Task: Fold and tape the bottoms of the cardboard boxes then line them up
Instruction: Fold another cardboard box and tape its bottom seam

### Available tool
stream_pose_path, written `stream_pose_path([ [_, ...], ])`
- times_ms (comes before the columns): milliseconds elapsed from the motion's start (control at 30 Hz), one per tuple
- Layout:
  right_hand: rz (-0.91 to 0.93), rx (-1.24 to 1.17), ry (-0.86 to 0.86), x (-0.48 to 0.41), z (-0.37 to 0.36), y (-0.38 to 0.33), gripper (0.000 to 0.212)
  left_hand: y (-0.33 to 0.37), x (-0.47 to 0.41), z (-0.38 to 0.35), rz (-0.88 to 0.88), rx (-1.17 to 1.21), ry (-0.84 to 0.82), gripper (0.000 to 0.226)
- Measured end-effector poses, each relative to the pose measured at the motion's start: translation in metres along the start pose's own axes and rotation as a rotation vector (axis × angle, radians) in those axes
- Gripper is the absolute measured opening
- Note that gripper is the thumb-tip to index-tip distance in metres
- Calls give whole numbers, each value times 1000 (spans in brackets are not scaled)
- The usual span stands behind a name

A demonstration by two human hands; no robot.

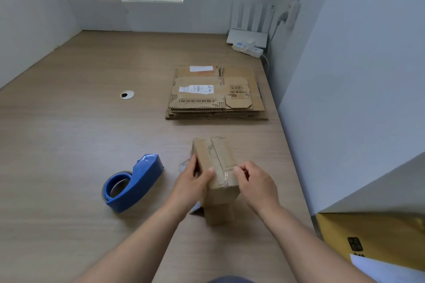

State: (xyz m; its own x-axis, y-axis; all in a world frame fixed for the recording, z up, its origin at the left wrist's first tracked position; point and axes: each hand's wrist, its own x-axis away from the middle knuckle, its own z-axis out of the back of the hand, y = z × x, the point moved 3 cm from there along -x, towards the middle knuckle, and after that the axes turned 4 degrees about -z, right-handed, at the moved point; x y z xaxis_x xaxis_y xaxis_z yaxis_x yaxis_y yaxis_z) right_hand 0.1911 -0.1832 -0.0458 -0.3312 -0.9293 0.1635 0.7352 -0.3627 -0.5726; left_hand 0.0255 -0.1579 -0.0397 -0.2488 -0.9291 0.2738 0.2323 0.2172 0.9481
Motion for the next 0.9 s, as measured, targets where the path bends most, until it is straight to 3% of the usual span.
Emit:
stream_pose_path([
  [133,-86,43,-91,-2,-10,-1,52,-7,-14,-10,-29,-134,-114,52],
  [267,-128,94,-107,-13,-17,-12,56,-13,-26,-2,-2,-167,-137,45],
  [500,-213,119,-90,-29,-14,-26,64,6,-43,8,-42,-318,-142,59],
  [600,-159,173,-52,-35,-2,-24,68,5,-28,34,-87,-372,22,55],
  [767,-75,154,71,-38,16,-27,59,-27,-4,95,-118,-758,441,48],
  [900,-49,138,156,-38,22,-31,49,-38,0,107,-18,-869,540,62],
])
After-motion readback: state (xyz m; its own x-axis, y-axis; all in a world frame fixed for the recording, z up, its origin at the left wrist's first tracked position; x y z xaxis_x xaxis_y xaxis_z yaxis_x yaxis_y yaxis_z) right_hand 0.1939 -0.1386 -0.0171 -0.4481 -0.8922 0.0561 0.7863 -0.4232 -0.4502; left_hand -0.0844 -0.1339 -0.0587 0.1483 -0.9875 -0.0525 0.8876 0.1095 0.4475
